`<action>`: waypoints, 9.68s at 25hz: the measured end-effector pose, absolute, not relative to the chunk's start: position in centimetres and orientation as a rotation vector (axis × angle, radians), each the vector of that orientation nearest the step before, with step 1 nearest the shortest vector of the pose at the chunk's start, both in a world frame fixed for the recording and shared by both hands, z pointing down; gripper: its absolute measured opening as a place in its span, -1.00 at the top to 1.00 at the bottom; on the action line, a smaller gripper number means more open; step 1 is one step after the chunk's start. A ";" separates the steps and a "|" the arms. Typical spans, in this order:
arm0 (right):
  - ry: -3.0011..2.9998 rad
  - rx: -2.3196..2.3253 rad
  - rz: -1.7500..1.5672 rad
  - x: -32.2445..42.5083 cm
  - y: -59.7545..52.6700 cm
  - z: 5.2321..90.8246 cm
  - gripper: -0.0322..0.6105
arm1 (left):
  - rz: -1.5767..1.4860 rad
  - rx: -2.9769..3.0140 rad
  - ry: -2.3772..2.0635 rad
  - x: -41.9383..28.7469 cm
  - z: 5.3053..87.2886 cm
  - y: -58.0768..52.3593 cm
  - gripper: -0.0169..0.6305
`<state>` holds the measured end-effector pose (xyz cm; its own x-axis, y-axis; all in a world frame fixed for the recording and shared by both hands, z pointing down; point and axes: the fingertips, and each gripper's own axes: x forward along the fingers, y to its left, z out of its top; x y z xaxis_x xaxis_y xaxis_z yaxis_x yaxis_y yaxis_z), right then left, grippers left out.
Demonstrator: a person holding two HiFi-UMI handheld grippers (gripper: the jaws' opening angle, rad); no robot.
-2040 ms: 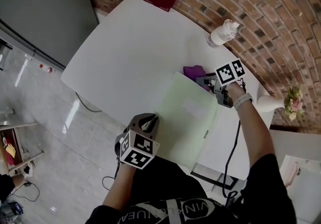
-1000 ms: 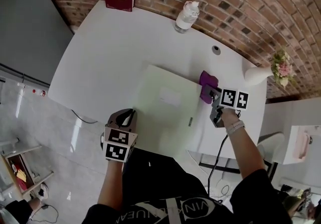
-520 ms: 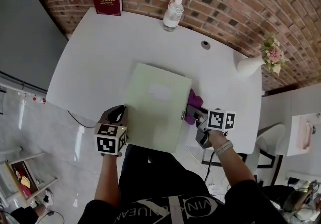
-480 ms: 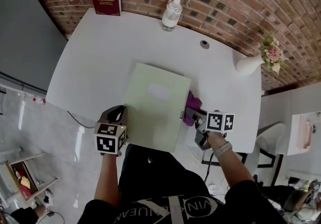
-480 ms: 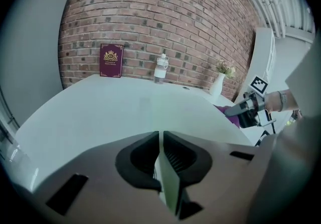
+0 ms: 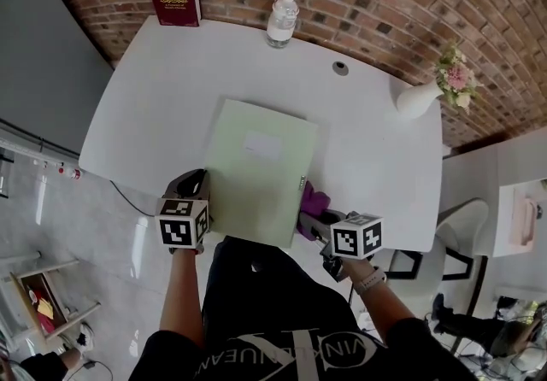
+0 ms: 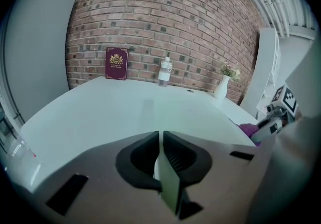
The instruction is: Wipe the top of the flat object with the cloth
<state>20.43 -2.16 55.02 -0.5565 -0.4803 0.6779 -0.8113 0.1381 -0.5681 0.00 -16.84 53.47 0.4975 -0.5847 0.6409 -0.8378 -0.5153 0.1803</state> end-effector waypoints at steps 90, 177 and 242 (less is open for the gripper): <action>-2.547 1.024 0.946 16.2 -7.1 43.1 0.71 | 0.416 2.732 -1.572 -6.8 38.2 -10.8 0.03; -2.226 0.094 0.775 -10.4 -9.8 51.8 0.71 | 0.230 2.008 -1.738 -15.5 50.9 0.3 0.87; -2.160 0.178 0.736 -4.8 1.1 52.9 0.71 | 0.235 2.234 -1.610 -14.9 45.1 2.2 0.87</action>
